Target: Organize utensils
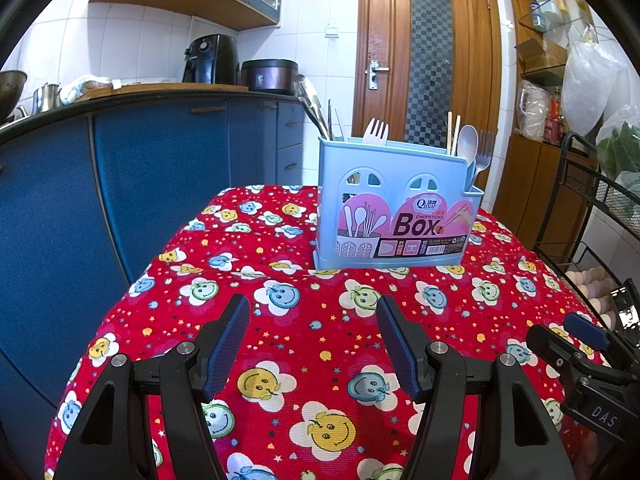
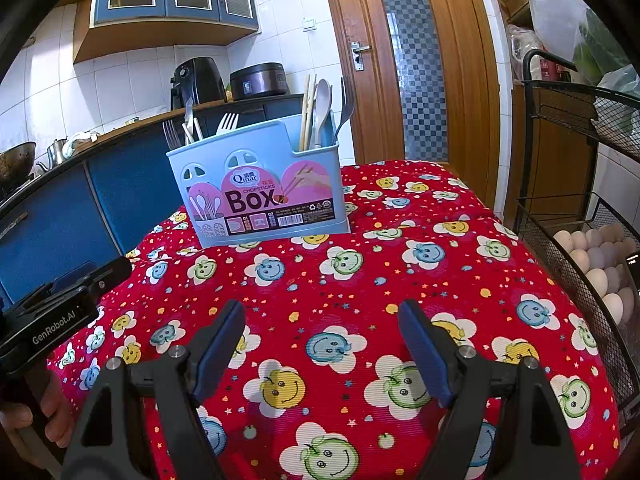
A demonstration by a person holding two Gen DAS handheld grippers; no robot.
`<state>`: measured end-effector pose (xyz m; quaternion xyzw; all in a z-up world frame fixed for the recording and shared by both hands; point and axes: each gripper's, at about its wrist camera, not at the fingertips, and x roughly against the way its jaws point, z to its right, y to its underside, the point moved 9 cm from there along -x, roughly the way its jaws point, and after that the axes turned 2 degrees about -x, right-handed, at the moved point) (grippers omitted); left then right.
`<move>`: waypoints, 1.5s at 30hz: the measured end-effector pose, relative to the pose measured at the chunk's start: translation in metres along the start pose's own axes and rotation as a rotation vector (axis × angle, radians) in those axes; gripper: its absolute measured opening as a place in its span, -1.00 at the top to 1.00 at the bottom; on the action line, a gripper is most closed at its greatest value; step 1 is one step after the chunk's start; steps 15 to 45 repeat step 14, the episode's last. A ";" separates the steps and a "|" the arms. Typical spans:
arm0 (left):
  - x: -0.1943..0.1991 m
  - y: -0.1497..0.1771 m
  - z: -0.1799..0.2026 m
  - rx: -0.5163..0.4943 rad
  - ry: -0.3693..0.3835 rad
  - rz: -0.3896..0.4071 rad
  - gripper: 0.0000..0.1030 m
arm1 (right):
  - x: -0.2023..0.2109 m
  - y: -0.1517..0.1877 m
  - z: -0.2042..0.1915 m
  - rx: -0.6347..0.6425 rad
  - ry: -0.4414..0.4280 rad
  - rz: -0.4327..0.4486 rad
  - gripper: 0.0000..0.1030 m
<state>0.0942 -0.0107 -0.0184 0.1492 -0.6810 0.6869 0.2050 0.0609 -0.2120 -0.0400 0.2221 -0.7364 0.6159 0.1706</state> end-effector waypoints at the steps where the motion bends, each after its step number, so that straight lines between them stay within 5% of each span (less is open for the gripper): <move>1: 0.000 0.000 0.000 0.000 0.000 0.000 -0.31 | 0.000 0.000 0.000 0.000 0.000 0.000 -0.57; 45: 0.001 0.000 -0.002 0.014 -0.002 -0.004 -0.31 | 0.000 0.000 0.001 0.000 -0.001 0.000 -0.57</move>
